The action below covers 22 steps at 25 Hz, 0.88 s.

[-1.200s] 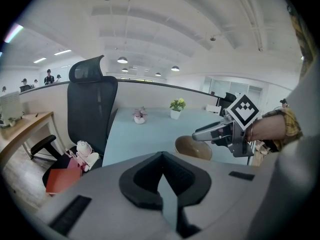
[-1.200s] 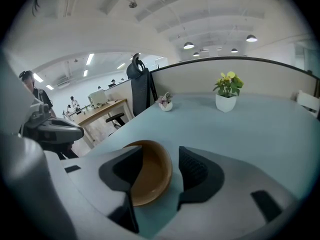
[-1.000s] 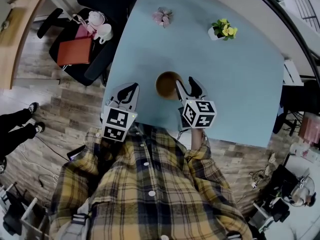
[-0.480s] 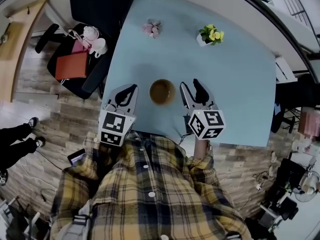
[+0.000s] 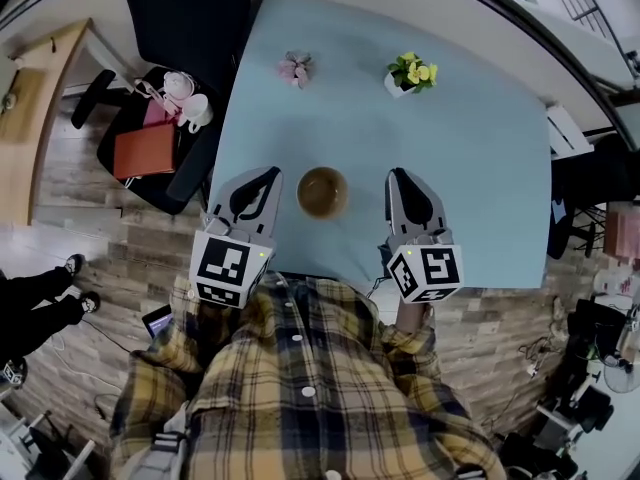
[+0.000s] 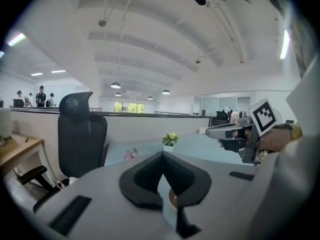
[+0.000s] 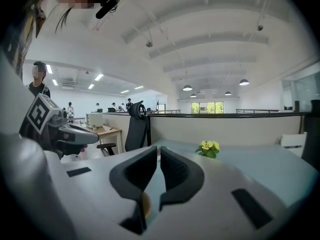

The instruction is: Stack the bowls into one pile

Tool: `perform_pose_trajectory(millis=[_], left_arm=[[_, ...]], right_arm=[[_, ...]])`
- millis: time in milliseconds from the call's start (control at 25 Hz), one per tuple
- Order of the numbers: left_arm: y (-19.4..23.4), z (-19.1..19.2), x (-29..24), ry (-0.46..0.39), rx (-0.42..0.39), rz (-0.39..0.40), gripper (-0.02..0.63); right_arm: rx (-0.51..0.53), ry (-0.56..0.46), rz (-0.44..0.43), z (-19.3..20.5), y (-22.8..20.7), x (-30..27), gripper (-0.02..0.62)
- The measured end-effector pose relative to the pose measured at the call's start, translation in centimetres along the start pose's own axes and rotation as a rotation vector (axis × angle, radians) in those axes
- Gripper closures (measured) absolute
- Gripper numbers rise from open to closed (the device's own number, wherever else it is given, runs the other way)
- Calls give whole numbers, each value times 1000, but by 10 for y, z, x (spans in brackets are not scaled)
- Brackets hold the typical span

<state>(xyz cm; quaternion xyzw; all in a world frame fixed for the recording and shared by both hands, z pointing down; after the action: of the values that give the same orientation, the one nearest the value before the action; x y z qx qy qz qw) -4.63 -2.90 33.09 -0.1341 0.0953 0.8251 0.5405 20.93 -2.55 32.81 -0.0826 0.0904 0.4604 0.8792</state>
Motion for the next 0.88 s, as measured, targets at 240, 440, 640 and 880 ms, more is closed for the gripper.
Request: perform_pose_trajectory(millis=[240, 440, 640, 880], left_arm=[[-4, -1, 4, -1, 4, 14, 615], [0, 7, 6, 22, 17, 4, 615], [4, 10, 5, 32, 27, -13, 615], [4, 12, 3, 35, 25, -17, 615]], right_arm=[[-7, 0, 4, 1, 1, 13, 592], [-25, 8, 19, 6, 2, 22, 592], [-56, 3, 38, 11, 0, 28, 592], [-60, 2, 41, 13, -1, 29, 594]])
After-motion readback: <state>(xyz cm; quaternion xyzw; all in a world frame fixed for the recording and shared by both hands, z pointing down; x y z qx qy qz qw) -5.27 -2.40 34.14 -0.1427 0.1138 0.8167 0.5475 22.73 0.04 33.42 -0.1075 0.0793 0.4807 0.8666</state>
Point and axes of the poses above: the fingertips, and each gripper's own axes: x backward along the fingers, y to its left, z out of its underside, the point moved 8 cm from there along x, backward along the fingers, and after that the axes turned 12 degrees about -z, right-handed, at the moved point
